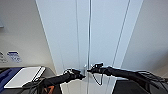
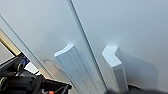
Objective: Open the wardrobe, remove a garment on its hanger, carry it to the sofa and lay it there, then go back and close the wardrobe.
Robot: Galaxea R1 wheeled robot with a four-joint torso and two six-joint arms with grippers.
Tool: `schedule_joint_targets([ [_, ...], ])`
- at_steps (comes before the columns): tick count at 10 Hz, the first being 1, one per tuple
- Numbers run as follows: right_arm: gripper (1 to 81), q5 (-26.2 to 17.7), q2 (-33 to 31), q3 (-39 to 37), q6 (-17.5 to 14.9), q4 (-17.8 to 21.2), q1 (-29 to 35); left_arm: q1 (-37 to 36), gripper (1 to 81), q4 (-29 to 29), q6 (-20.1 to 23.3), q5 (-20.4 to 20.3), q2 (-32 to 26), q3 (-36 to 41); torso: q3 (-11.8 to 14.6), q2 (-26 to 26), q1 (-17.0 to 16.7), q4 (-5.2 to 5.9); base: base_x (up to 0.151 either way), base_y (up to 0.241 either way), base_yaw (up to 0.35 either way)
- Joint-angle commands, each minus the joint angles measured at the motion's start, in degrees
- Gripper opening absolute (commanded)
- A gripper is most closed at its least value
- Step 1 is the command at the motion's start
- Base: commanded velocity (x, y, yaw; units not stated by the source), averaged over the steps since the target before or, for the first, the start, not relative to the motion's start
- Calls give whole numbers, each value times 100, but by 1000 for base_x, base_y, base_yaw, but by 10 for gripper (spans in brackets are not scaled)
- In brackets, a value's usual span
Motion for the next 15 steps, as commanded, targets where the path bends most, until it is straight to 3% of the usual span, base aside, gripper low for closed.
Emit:
schedule_joint_targets([
  [1,811,-23,135,348,20,48,924,-1094,811,255,15,-151,400,-281,0,0,0,0,0,0,0],
  [8,811,-14,109,770,20,83,836,-1235,811,467,15,-178,1025,-441,-2,2,0,0,0,0,0],
  [12,811,-32,-92,1646,11,197,651,-1103,811,423,6,-178,1017,778,-2,2,0,0,0,0,0],
  [15,811,-32,-444,2377,11,153,634,-919,811,431,6,-178,578,1842,-5,4,7,0,0,0,0],
])
